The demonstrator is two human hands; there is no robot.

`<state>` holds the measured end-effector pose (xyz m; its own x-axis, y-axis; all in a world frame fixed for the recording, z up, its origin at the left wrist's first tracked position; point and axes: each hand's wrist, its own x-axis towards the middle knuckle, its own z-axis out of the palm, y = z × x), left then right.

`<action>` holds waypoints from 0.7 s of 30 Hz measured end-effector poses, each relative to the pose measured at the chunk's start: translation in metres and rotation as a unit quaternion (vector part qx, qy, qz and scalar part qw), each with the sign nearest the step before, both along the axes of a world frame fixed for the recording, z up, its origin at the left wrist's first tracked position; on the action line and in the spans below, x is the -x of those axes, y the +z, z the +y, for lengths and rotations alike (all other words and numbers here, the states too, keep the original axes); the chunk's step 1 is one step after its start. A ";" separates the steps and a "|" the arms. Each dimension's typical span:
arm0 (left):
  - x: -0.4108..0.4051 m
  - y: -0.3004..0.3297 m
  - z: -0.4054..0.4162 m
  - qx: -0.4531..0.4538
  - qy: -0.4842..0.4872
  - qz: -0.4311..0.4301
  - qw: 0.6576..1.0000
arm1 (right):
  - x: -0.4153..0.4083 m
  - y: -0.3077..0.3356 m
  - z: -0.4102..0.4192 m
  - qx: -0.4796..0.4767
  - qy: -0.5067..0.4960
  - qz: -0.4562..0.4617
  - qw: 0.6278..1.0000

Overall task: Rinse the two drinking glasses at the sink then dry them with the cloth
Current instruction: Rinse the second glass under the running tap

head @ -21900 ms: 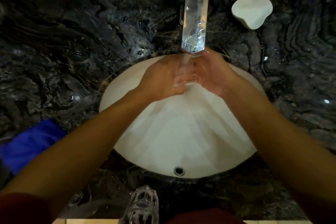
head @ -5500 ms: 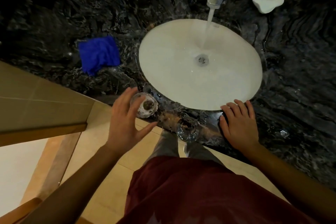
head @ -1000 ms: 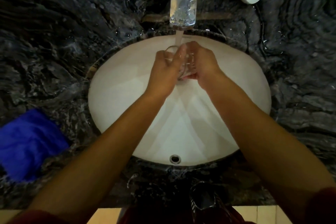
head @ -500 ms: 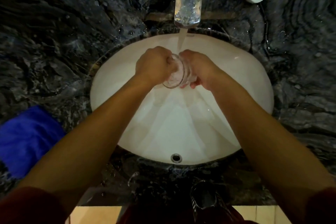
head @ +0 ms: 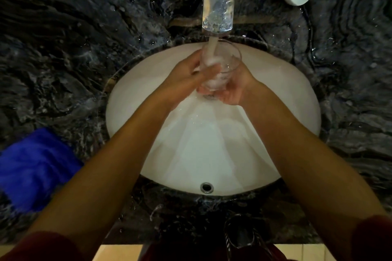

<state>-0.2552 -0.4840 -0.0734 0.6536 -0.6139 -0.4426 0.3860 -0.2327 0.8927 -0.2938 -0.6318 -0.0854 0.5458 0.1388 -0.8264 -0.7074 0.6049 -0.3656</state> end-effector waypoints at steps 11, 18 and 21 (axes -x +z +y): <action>0.001 -0.002 0.000 -0.068 0.024 -0.055 0.996 | 0.004 0.023 -0.021 0.278 0.100 -0.033 0.955; -0.010 -0.003 0.000 -0.092 -0.060 -0.028 0.994 | -0.017 0.018 -0.036 0.259 0.232 -0.087 0.934; -0.004 -0.006 0.006 -0.067 0.010 0.019 0.997 | -0.020 0.014 -0.036 0.236 0.241 -0.088 0.937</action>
<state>-0.2511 -0.4777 -0.0789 0.6463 -0.5336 -0.5455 0.4257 -0.3412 0.8381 -0.2737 -0.6674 -0.0711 0.6474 0.0454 -0.7608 -0.7604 -0.0286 -0.6488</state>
